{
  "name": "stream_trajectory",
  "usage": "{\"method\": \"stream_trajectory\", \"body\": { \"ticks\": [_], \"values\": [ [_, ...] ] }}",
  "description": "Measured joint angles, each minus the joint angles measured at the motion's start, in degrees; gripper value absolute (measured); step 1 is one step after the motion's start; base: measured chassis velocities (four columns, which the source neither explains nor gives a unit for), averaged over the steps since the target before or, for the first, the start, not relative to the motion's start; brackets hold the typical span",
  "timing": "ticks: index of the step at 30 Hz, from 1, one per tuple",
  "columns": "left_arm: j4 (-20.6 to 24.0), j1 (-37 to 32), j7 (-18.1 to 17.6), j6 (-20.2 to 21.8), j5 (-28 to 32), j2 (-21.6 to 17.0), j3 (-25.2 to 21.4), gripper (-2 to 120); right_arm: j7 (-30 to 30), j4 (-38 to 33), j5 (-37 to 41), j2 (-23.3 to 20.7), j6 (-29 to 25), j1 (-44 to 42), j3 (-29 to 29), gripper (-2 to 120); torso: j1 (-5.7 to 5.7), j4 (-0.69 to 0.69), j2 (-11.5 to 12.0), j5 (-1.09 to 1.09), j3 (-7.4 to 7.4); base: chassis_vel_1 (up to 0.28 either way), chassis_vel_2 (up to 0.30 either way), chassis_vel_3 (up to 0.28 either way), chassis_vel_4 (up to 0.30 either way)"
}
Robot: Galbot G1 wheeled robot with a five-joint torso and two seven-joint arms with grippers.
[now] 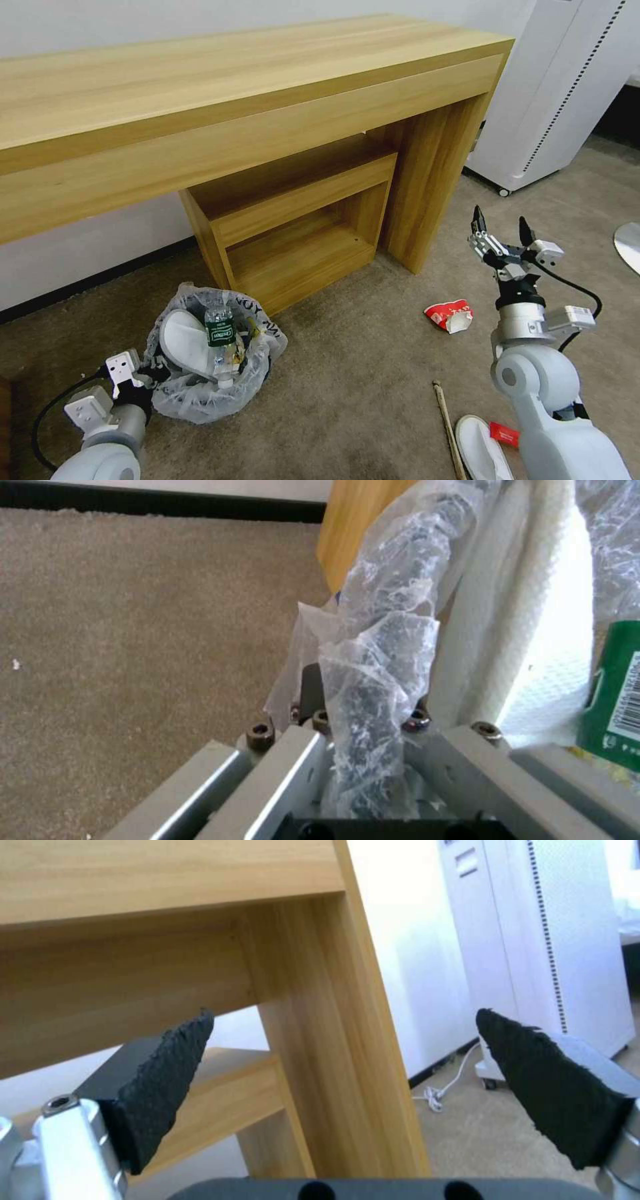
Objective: Pick up the trash bin and place the garbage on the floor into it.
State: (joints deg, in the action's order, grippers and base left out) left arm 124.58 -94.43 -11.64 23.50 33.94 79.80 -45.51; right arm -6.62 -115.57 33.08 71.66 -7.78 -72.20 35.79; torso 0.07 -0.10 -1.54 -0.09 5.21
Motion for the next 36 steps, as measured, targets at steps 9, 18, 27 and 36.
{"method": "stream_trajectory", "body": {
  "ticks": [9,18,27,36],
  "values": [
    [-0.4,-0.2,0.1,-0.2,0.1,-0.5,0.1,0,0.3,1.1,-2.4,1.5,-0.4,-2.1,-1.3,100,0.0,0.0,0.0,0.01,0.0,0.0,0.0,0.0,0.0],
    [-1.4,0.0,0.1,-0.2,-0.1,-0.7,0.3,0,0.3,2.2,-2.5,1.0,-0.5,-1.7,-2.7,100,0.0,0.0,0.0,0.01,0.0,0.0,0.0,0.0,0.0],
    [-1.5,-0.4,0.1,-0.2,-0.7,-0.8,0.8,0,0.2,3.1,-2.4,0.9,-0.5,-1.2,-3.0,100,0.0,0.0,0.0,0.01,0.0,-0.011,-0.01,-0.011,-0.006],
    [-1.5,-0.8,0.2,-0.3,-1.1,-0.5,0.9,0,0.2,3.2,-2.4,0.8,-0.7,-1.6,-3.1,100,0.0,-0.01,0.0,0.01,0.0,-0.069,-0.068,-0.067,-0.066]
  ]
}}
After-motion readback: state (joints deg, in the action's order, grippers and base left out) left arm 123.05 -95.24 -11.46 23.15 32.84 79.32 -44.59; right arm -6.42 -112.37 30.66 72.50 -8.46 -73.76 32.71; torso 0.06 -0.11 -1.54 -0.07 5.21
